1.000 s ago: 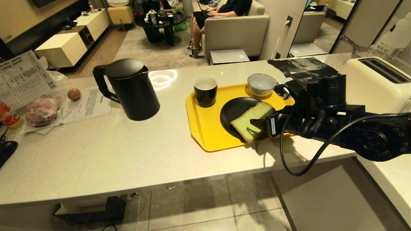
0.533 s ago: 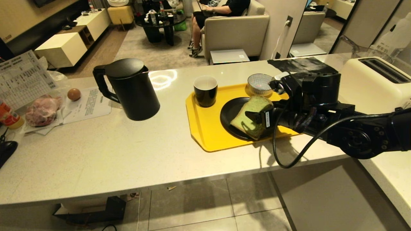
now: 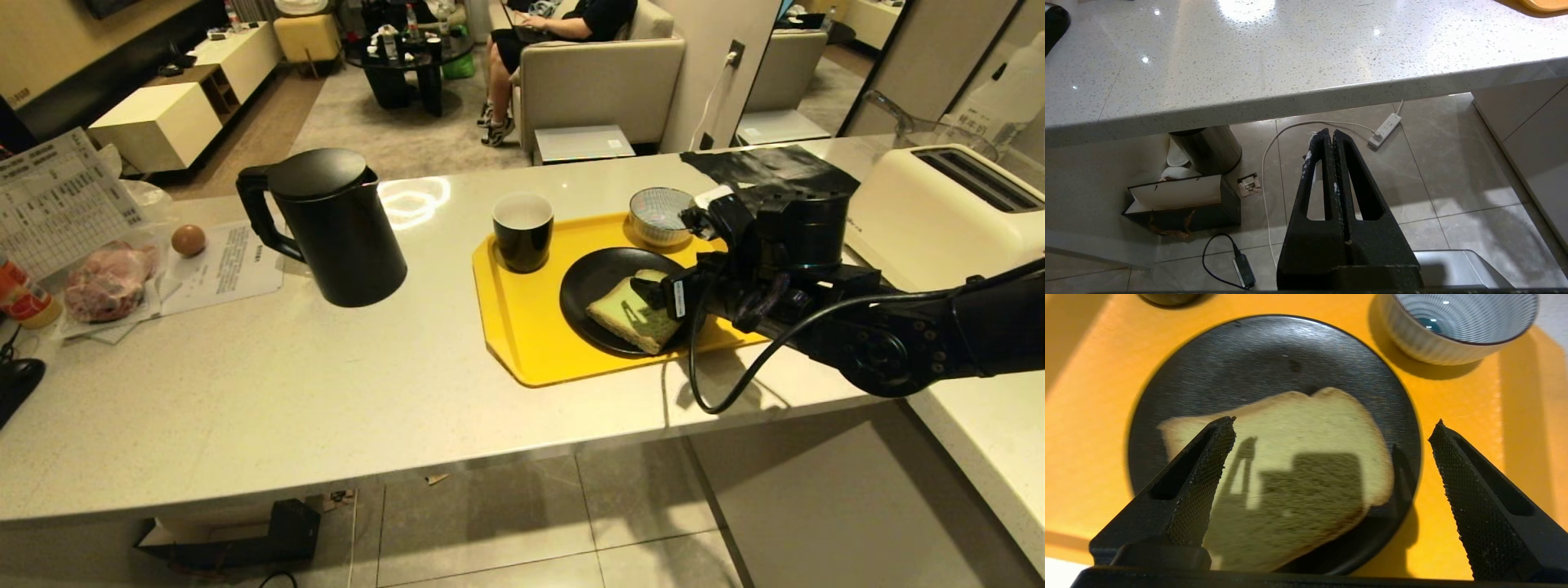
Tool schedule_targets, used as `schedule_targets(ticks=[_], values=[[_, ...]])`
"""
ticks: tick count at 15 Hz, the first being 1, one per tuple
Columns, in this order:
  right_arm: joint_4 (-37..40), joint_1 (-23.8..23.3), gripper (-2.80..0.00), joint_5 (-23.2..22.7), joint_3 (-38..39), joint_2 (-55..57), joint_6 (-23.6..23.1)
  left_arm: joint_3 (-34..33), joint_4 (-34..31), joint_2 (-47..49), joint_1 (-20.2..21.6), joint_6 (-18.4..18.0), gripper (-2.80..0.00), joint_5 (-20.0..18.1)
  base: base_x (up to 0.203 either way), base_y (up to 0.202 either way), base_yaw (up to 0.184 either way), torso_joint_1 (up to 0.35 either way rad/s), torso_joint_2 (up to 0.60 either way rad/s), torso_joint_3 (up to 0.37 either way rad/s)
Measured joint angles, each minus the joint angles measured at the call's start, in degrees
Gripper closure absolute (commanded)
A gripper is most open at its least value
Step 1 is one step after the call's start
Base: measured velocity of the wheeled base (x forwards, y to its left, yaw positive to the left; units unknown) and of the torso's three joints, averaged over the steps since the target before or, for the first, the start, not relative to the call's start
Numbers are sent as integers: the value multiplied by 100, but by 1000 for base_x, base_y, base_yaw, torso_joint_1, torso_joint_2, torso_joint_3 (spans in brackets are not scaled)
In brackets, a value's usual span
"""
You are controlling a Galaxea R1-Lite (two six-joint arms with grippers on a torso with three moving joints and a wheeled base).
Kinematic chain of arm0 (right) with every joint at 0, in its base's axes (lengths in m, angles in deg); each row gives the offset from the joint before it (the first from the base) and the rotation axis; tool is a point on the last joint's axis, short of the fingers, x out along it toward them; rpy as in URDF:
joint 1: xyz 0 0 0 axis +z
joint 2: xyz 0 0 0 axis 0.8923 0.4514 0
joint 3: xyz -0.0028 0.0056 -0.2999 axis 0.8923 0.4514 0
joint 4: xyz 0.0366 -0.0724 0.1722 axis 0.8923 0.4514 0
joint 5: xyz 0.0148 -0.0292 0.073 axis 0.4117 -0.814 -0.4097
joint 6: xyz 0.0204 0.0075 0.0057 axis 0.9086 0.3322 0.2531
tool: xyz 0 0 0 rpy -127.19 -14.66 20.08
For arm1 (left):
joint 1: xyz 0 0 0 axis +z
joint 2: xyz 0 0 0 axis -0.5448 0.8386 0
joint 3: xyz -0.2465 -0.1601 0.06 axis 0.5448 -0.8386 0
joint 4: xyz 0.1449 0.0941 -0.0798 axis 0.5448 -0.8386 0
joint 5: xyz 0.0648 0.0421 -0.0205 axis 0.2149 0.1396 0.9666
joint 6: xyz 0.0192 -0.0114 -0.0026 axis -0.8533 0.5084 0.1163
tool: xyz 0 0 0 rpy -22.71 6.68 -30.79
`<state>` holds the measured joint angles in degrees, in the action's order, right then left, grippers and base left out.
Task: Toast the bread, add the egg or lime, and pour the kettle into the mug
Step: Put the baked bread on a plate, then pick up the egg
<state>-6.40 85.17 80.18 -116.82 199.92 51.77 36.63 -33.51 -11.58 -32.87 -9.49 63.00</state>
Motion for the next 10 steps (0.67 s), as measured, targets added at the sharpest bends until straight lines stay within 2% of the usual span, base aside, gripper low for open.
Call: schedule_targets(ticks=[5,10], values=[[-141,-232,-280,10,-162,-69,-87,0,-5,2,-6,-2,0,2,0,0,0,0,0,0],[-137,-587,-280,-14,0,-869,34,0,-1,0,-6,0,0,2,0,0,0,0,0,0]])
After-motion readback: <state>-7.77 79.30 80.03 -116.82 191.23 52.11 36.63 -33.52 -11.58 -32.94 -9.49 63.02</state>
